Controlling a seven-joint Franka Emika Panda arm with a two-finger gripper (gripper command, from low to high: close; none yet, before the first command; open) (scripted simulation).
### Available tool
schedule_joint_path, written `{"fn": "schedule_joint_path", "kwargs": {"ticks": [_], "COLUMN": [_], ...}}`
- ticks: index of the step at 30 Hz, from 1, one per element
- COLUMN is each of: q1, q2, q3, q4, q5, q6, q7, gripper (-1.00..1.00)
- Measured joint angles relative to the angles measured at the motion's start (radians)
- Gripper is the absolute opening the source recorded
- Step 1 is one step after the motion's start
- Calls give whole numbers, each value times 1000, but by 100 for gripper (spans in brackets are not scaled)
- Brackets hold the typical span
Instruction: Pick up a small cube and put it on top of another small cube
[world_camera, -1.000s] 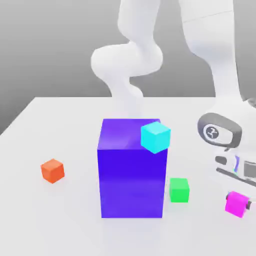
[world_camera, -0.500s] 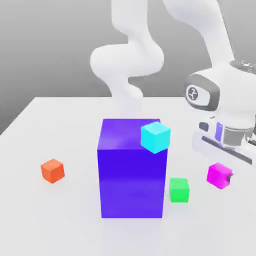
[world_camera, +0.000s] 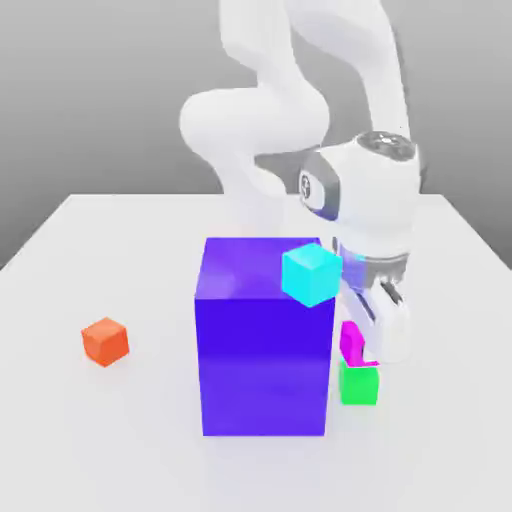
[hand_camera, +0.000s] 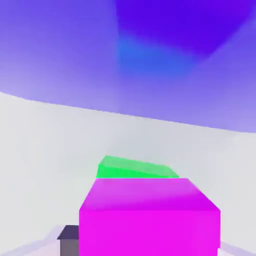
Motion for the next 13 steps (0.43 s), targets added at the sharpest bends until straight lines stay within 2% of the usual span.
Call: {"fn": "schedule_joint_path", "kwargs": {"ticks": [6,9,13], "q1": [5,34,65], "q2": [0,-89,-232], "q3": [0,-4,-24], "q4": [0,-4,-10], "q5": [4,81,130], "q6": [-1,-85,-221], "q7": [-3,-56,-89], "gripper": [100,100,100]}}
